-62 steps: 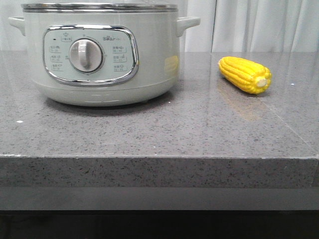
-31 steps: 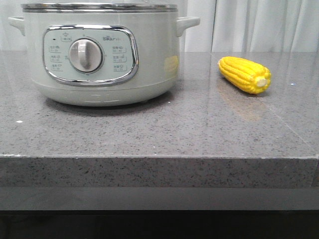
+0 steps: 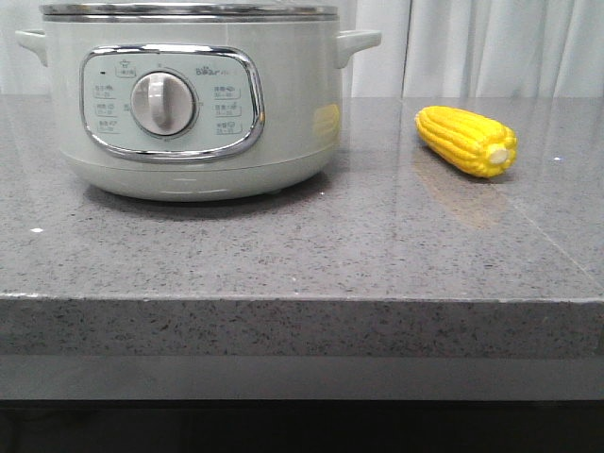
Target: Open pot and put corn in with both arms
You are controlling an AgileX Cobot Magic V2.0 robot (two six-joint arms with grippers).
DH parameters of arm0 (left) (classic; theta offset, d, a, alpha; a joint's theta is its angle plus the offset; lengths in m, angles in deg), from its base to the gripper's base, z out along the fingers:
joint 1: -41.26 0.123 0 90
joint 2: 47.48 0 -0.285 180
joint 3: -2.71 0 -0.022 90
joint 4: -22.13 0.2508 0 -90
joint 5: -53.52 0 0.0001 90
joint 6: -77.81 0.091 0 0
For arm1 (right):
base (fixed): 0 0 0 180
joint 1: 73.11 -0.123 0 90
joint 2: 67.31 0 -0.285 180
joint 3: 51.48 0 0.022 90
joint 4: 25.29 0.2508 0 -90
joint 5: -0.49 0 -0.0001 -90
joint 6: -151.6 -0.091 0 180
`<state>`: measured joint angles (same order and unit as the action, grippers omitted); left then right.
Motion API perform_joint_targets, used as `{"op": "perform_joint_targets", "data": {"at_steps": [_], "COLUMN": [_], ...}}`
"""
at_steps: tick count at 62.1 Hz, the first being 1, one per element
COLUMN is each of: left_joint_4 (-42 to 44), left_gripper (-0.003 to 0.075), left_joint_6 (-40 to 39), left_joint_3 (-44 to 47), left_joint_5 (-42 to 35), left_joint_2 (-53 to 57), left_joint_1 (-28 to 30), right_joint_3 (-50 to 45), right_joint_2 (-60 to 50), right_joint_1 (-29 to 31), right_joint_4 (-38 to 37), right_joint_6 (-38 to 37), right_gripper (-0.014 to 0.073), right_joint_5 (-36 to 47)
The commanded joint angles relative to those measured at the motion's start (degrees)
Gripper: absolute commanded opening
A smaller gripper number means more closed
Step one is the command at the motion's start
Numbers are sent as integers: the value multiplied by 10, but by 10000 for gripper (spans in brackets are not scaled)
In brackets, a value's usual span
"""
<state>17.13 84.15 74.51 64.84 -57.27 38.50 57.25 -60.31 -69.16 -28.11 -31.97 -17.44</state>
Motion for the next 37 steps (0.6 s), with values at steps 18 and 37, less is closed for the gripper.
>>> {"op": "perform_joint_targets", "data": {"at_steps": [18,37], "left_joint_4": [-7,-7], "left_gripper": [-18,5], "left_joint_6": [-5,-5], "left_joint_3": [-201,-218], "left_joint_5": [24,-7], "left_joint_2": [-216,-263], "left_joint_1": [1,1], "right_joint_3": [198,206], "right_joint_2": [171,213], "right_joint_1": [2,2], "right_joint_4": [-86,-86], "right_joint_6": [5,5], "right_gripper": [-58,-41], "right_joint_5": [-15,9]}}
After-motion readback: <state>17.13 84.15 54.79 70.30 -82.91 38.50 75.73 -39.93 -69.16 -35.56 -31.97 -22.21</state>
